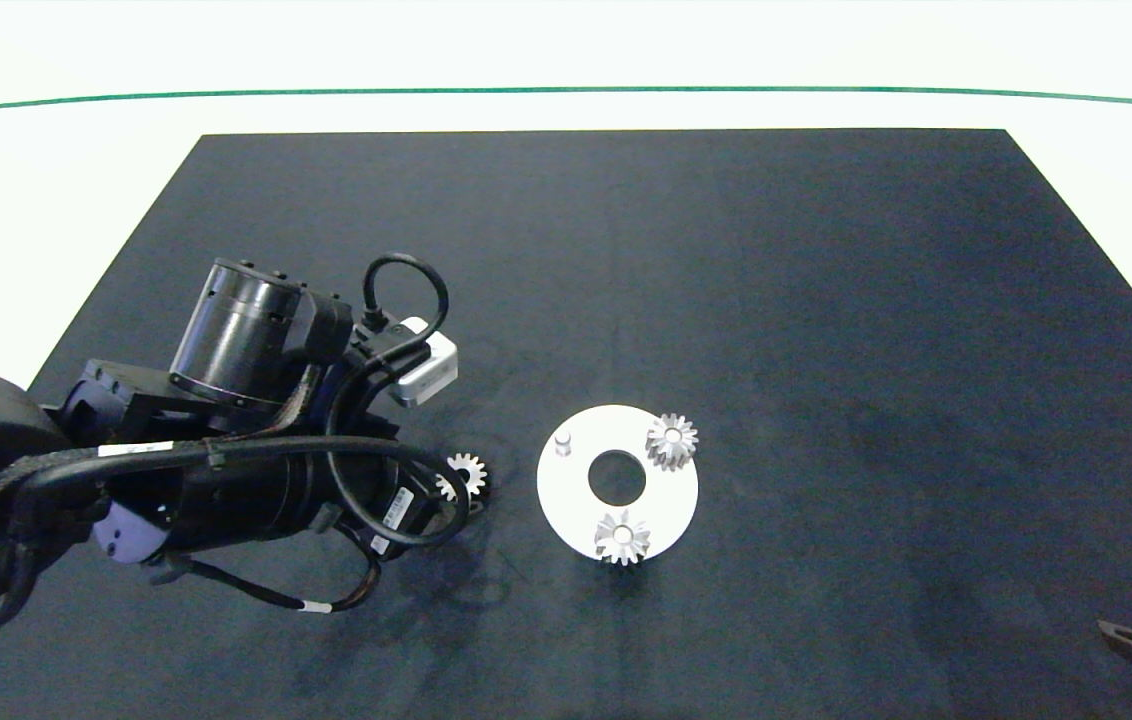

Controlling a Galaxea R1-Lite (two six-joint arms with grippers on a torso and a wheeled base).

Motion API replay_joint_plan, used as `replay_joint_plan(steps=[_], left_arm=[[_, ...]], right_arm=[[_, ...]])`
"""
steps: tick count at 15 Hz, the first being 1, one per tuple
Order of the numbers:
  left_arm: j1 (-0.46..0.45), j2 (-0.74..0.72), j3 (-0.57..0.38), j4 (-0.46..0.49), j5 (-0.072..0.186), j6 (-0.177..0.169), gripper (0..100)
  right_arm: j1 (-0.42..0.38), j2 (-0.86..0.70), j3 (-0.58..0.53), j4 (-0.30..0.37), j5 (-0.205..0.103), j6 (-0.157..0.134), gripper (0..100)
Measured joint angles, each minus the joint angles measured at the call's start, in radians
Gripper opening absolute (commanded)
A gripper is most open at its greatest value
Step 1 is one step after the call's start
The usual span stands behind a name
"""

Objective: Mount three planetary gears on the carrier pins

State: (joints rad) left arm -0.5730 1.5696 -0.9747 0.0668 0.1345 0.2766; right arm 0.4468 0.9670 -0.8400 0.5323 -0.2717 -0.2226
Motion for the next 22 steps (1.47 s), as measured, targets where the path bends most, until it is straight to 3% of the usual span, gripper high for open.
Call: replay_joint_plan(steps=[1, 2, 11, 22], left_arm=[[0.0, 0.021, 0.002, -0.034, 0.024, 0.0, 100], [0.001, 0.035, 0.008, -0.047, 0.032, 0.001, 100], [-0.002, 0.065, 0.02, -0.052, 0.038, -0.005, 99], [-0.031, 0.077, 0.028, -0.067, 0.039, -0.037, 77]], right_arm=[[0.0, 0.0, 0.001, 0.0, 0.0, 0.0, 100], [0.001, 0.0, 0.001, 0.0, 0.0, 0.0, 100], [0.0, 0.001, 0.003, -0.001, 0.0, 0.0, 100], [-0.001, 0.006, 0.003, -0.002, 0.0, 0.0, 100]])
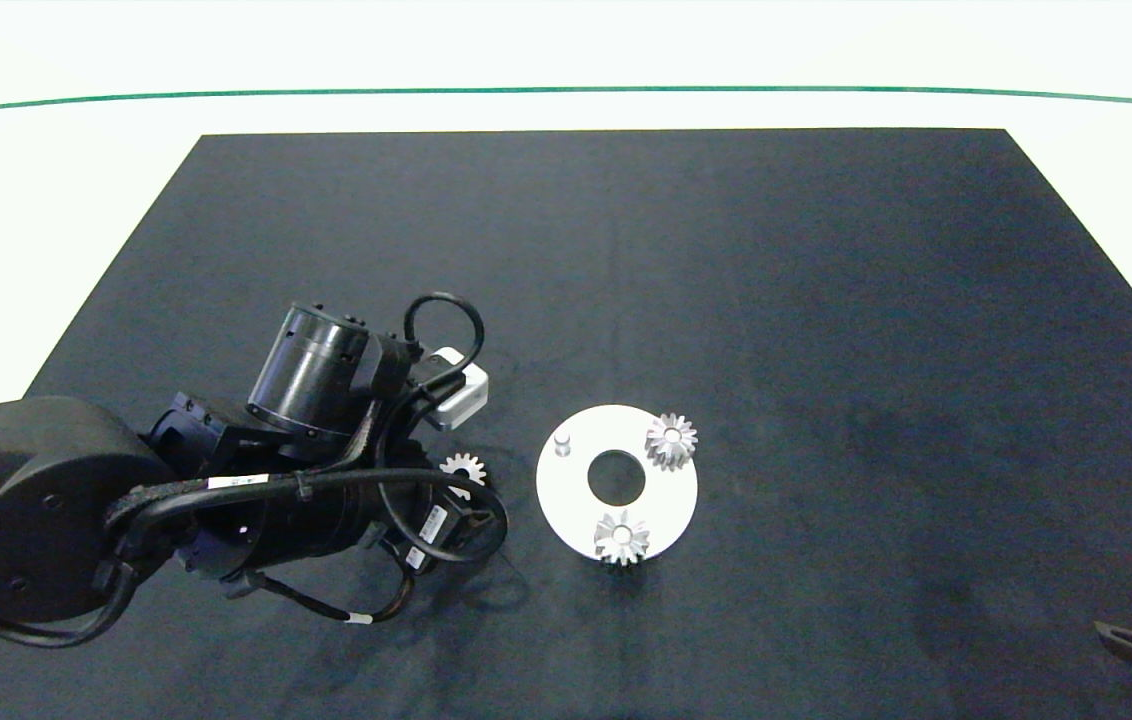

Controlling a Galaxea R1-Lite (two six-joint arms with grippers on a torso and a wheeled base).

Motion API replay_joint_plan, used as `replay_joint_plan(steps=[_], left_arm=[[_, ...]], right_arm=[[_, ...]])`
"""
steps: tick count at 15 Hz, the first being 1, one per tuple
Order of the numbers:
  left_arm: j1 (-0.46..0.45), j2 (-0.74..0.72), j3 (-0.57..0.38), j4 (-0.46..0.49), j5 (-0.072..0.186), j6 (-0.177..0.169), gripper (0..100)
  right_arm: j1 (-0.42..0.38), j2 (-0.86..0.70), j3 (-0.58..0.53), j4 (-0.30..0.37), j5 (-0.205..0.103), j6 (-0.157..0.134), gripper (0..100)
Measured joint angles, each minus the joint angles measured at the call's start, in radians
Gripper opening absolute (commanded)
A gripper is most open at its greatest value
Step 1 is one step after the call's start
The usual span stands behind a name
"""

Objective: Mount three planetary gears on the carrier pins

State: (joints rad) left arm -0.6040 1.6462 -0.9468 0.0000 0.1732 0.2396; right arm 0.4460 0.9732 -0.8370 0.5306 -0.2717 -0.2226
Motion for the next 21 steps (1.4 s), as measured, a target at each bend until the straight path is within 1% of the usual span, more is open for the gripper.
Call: replay_joint_plan(steps=[4, 7, 14, 21], left_arm=[[0.0, 0.011, 0.011, -0.046, 0.001, 0.0, 69], [-0.002, 0.016, 0.015, -0.049, 0.0, 0.001, 62], [-0.002, 0.034, 0.022, -0.078, 0.004, 0.0, 48], [-0.002, 0.037, 0.023, -0.081, 0.004, -0.001, 35]], right_arm=[[0.0, 0.001, 0.001, 0.0, 0.0, -0.003, 100], [0.0, 0.001, 0.002, 0.0, 0.0, -0.003, 100], [0.0, 0.004, 0.004, 0.0, 0.0, -0.003, 100], [0.0, 0.004, 0.006, 0.0, 0.0, -0.004, 100]])
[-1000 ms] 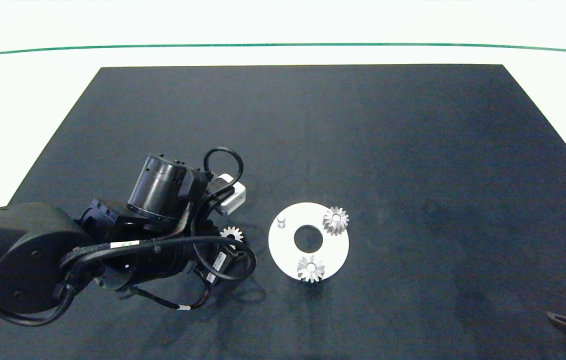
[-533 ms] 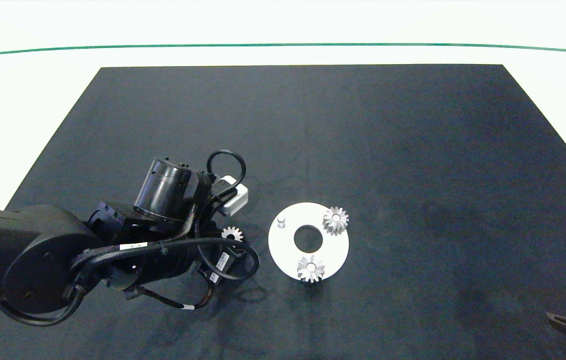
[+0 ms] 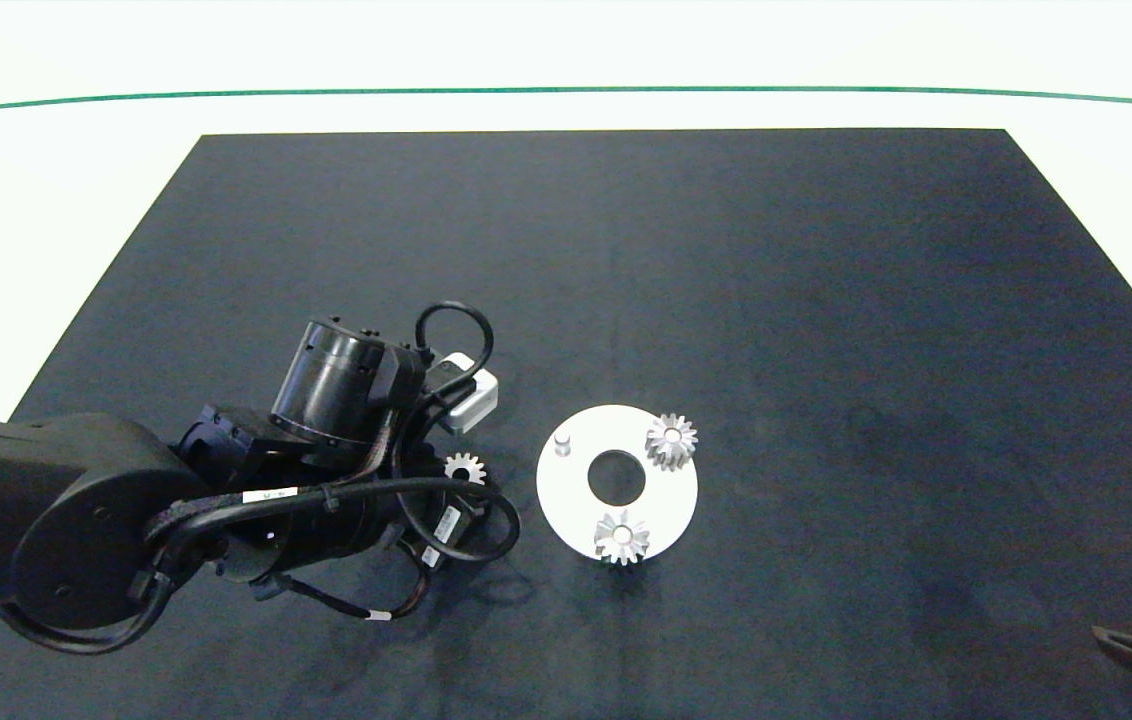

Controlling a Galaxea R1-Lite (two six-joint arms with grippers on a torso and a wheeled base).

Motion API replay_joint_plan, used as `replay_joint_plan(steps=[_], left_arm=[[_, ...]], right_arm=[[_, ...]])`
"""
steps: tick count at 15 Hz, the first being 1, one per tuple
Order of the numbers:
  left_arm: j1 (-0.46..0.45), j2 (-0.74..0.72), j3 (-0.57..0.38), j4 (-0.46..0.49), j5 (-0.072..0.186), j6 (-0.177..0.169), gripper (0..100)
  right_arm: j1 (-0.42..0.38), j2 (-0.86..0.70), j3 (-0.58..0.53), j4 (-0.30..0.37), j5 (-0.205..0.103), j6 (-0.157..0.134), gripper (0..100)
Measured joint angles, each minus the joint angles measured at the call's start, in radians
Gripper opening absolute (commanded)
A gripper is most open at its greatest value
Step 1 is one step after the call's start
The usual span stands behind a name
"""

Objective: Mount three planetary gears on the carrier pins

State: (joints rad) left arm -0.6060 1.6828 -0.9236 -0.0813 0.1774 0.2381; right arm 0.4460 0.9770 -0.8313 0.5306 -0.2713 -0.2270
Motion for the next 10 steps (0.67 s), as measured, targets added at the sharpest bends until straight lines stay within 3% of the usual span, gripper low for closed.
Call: replay_joint_plan(steps=[10], left_arm=[[0.002, -0.002, 0.0, 0.001, 0.001, 0.0, 14]], right_arm=[[0.0, 0.001, 0.003, 0.0, 0.001, 0.0, 100]])
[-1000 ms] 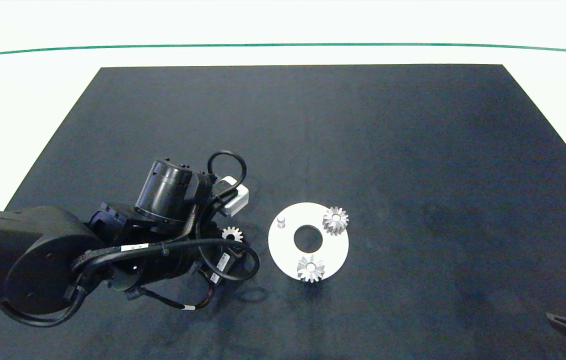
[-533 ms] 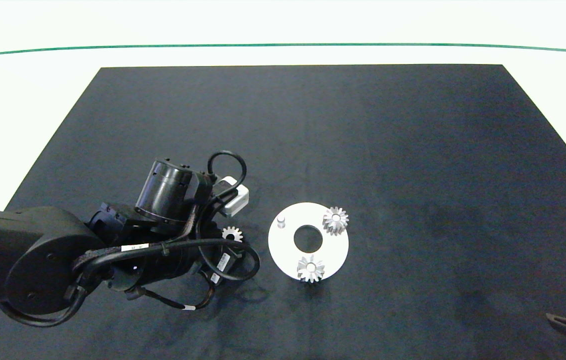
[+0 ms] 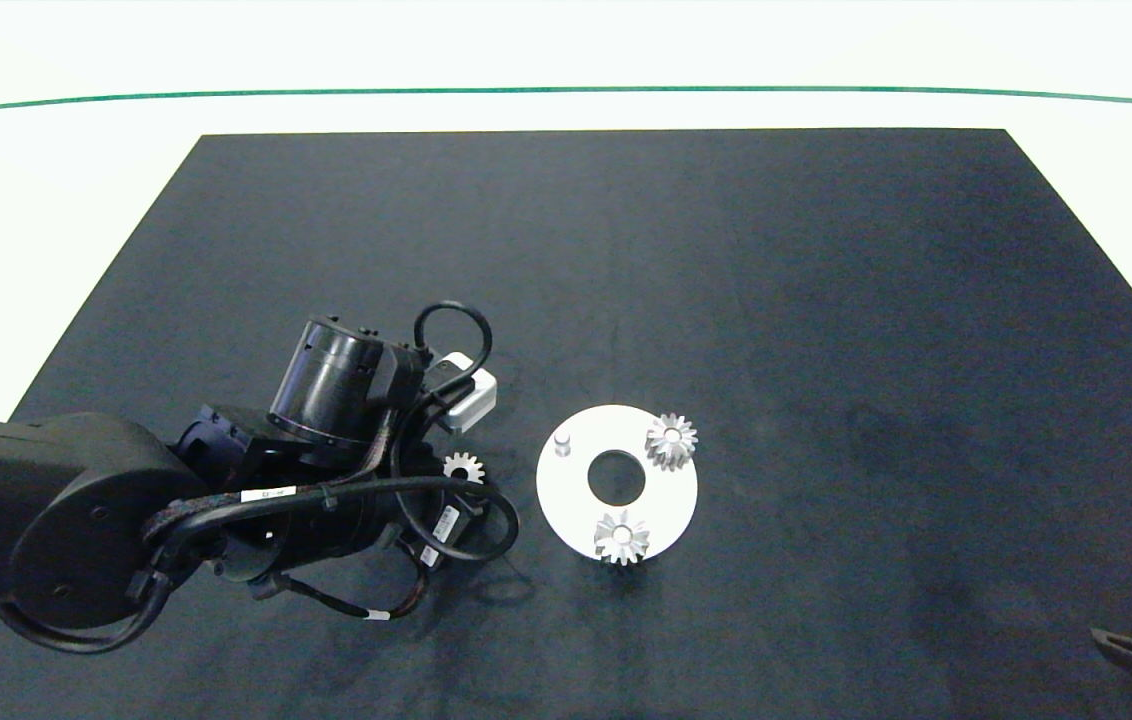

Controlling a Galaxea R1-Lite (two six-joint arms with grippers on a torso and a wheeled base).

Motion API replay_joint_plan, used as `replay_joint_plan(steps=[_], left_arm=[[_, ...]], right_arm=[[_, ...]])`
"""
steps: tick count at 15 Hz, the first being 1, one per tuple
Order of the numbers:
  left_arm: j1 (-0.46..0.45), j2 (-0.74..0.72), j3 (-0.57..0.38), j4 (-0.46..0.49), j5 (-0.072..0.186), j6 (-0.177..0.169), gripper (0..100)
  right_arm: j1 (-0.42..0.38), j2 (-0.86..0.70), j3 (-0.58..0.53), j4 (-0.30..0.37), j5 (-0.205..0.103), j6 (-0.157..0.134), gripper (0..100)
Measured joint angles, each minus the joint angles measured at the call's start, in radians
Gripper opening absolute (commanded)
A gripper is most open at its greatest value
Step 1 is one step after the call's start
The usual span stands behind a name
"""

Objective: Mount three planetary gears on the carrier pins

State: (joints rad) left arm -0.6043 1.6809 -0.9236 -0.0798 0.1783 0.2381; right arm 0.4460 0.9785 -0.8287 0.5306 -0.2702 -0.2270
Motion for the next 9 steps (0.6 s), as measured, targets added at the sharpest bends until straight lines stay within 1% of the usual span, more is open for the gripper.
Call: replay_joint_plan(steps=[2, 6, 9], left_arm=[[-0.001, 0.0, 0.0, 0.001, 0.0, 0.0, 11], [0.0, -0.004, 0.003, 0.001, 0.0, 0.0, 2], [0.0, -0.006, 0.004, 0.0, 0.0, 0.0, 0]], right_arm=[[0.0, 0.0, 0.0, 0.0, 0.0, 0.0, 100], [0.0, 0.001, 0.0, -0.001, 0.0, 0.0, 100], [0.0, 0.001, 0.0, -0.001, 0.0, 0.0, 100]])
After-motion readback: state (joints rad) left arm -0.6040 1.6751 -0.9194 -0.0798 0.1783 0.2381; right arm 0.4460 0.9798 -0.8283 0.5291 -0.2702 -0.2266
